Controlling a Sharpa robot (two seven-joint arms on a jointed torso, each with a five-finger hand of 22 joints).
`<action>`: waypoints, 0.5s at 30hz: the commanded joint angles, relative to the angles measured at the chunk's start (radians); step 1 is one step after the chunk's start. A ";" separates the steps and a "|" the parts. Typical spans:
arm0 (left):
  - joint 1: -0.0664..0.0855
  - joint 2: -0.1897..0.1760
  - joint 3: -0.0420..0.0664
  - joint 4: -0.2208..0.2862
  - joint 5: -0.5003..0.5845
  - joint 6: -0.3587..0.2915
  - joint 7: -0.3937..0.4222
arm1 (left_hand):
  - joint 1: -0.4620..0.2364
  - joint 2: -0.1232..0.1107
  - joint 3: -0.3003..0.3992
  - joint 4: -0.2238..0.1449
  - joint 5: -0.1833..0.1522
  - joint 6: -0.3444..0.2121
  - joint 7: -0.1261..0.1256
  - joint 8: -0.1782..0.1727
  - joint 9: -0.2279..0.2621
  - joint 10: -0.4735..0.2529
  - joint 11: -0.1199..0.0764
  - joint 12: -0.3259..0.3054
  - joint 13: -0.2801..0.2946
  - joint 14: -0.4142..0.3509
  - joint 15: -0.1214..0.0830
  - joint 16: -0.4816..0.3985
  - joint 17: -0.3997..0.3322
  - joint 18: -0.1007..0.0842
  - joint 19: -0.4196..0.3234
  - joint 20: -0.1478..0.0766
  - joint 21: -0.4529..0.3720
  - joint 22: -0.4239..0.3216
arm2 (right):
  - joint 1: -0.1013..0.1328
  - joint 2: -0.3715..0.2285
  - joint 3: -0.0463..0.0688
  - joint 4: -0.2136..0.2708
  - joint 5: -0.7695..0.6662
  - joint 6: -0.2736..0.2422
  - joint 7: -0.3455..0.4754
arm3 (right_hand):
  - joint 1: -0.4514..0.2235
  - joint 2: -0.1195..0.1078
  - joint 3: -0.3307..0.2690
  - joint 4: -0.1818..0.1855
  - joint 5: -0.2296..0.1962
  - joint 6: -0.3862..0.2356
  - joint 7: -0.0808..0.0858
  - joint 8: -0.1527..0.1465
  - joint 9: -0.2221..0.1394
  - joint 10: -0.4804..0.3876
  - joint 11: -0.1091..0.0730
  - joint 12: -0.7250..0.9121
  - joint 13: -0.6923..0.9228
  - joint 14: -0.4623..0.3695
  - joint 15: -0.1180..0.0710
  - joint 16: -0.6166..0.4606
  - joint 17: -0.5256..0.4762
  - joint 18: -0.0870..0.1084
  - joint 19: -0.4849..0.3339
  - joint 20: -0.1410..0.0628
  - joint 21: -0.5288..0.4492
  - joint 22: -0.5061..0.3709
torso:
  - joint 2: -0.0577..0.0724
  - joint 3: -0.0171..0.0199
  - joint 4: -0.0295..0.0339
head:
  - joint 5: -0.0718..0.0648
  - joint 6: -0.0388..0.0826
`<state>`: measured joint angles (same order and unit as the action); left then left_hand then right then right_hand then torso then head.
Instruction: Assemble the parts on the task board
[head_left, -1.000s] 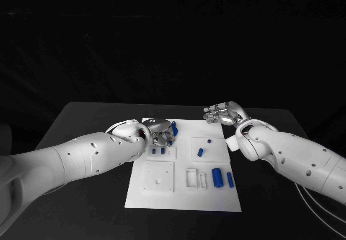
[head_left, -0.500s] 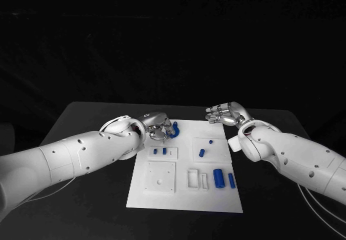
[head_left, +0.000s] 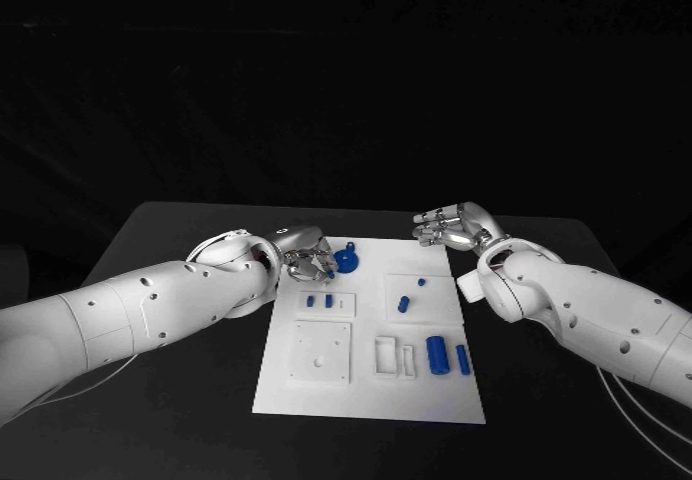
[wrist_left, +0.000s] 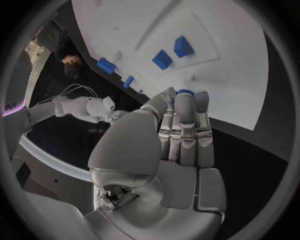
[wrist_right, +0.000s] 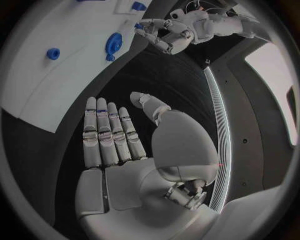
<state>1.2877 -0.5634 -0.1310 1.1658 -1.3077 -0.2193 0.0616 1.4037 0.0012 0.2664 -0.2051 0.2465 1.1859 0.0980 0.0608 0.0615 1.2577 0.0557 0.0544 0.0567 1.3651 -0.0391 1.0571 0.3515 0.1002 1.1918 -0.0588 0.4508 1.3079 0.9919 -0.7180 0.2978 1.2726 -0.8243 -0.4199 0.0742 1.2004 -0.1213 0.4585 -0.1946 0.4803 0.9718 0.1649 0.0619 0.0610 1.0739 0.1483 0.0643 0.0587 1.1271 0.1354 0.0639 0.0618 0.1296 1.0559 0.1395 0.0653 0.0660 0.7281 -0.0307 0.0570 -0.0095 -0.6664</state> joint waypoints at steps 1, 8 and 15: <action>-0.001 0.002 0.001 -0.004 -0.051 0.038 -0.021 | -0.008 -0.003 -0.007 -0.001 -0.005 -0.002 0.003 0.001 0.002 -0.003 -0.001 0.003 0.001 0.009 0.000 -0.002 0.001 0.007 0.002 0.001 0.005 0.021 | 0.000 0.000 0.000 0.002 -0.002 0.006 0.010 | -0.004 0.002 0.006 0.002 0.002 0.006 -0.001 -0.001 -0.001 -0.004 -0.001 -0.002 -0.001 -0.006 0.001 -0.003 -0.001 0.005 -0.003 0.001 0.001 -0.001 | 0.000 -0.0002 -0.0006 | 0.002 -0.001; -0.001 0.005 0.001 -0.021 -0.085 0.040 -0.031 | -0.005 -0.005 -0.009 0.000 -0.004 -0.003 0.003 0.001 0.002 -0.003 -0.001 0.003 0.001 0.008 0.000 -0.003 0.002 0.007 0.002 0.001 0.004 0.021 | 0.000 0.000 0.001 0.001 -0.002 0.006 0.010 | -0.004 0.002 0.006 0.002 0.002 0.006 -0.001 -0.001 -0.001 -0.004 -0.001 -0.002 -0.001 -0.006 0.001 -0.003 -0.001 0.005 -0.003 0.001 0.001 -0.001 | 0.001 0.0009 -0.0010 | 0.004 -0.002; -0.002 0.007 0.000 -0.034 -0.094 0.038 -0.035 | -0.005 -0.006 -0.011 0.002 -0.006 -0.002 0.002 0.001 0.002 -0.002 -0.001 0.003 0.001 0.009 0.000 -0.002 0.003 0.007 0.003 0.002 0.005 0.021 | 0.000 0.001 0.001 0.001 -0.002 0.006 0.011 | -0.004 0.002 0.006 0.002 0.002 0.006 -0.001 -0.001 -0.001 -0.004 -0.001 -0.002 -0.001 -0.006 0.001 -0.003 -0.001 0.005 -0.003 0.001 0.001 -0.001 | 0.001 0.0004 -0.0013 | 0.006 -0.002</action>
<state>1.2873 -0.5589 -0.1314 1.1313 -1.3782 -0.1928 0.0340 1.4038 0.0011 0.2610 -0.2051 0.2465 1.1858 0.0979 0.0607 0.0621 1.2573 0.0553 0.0543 0.0567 1.3651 -0.0391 1.0571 0.3526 0.0999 1.1918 -0.0588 0.4508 1.3079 0.9918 -0.7175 0.2979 1.2729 -0.8243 -0.4199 0.0742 1.2004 -0.1213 0.4585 -0.1946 0.4803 0.9720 0.1648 0.0618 0.0610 1.0739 0.1483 0.0643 0.0588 1.1271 0.1354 0.0639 0.0617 0.1296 1.0558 0.1395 0.0653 0.0660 0.7286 -0.0301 0.0558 -0.0042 -0.6678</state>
